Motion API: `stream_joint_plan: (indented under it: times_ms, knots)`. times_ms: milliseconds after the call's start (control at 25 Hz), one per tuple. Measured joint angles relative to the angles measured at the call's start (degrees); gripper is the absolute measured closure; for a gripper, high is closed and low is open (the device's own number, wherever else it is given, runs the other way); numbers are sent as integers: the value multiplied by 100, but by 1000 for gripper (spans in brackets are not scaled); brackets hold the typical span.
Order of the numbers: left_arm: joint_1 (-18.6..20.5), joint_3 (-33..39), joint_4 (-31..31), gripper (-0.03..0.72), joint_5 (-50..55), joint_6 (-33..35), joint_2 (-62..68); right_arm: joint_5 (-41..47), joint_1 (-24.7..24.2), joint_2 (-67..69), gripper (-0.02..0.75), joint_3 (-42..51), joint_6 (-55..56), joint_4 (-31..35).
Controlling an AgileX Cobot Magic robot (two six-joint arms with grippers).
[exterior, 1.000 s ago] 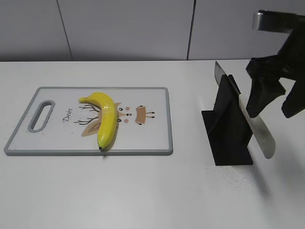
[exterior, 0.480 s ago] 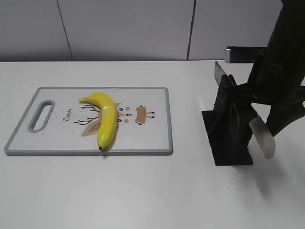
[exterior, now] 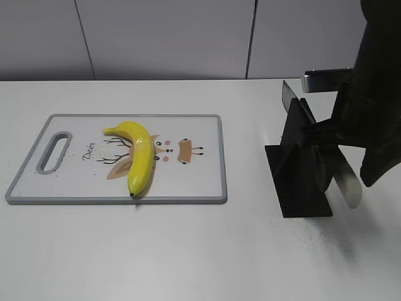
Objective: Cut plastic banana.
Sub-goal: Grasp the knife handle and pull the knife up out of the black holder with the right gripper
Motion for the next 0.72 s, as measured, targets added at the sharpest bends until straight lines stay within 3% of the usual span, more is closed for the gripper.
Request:
stream_joint_plan:
  times_ms: [240, 720]
  knots:
    - [0, 0, 0, 113, 0, 0, 0, -142, 0, 4, 285, 24, 12, 39]
    - [0, 0, 0, 114, 0, -4, 0, -166, 0, 167, 299, 35, -58, 158]
